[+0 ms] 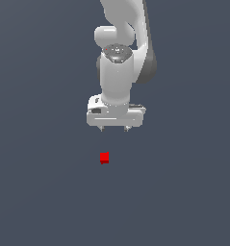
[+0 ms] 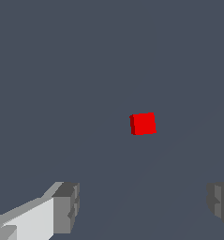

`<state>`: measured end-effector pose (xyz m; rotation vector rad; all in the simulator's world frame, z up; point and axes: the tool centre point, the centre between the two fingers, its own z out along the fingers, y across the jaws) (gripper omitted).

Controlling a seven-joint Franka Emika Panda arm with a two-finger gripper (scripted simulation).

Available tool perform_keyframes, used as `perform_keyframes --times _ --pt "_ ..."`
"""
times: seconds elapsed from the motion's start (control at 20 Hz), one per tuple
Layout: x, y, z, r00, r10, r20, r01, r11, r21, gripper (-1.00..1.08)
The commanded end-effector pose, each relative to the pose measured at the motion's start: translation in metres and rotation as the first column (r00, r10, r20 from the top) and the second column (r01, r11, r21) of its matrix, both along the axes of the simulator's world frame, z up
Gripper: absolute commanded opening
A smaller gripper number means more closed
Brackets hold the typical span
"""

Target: Pick up the red cube and move it to a goal position.

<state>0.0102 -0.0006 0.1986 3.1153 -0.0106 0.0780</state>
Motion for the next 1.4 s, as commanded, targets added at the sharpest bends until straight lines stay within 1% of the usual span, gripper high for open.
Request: perform_keyframes --times 0.0,0.25,0.5,0.75,1.1,1.35 --pt "0.000 0.000 0.000 1.000 0.000 0.000 0.000 1.000 0.000 1.00" --pt "0.002 -0.002 -0.007 1.000 0.004 -0.002 -0.004 1.000 0.001 1.00" --pt "0.007 -0.009 -0.029 1.000 0.017 -0.008 -0.017 1.000 0.004 1.00" --pt "0.015 -0.018 -0.063 0.999 0.036 -0.018 -0.036 0.999 0.009 1.00" --pt "0.031 -0.035 -0.124 0.997 0.072 -0.034 -0.071 0.997 0.018 1.00" --pt "0.039 -0.042 -0.155 0.995 0.090 -0.043 -0.089 0.996 0.022 1.00"
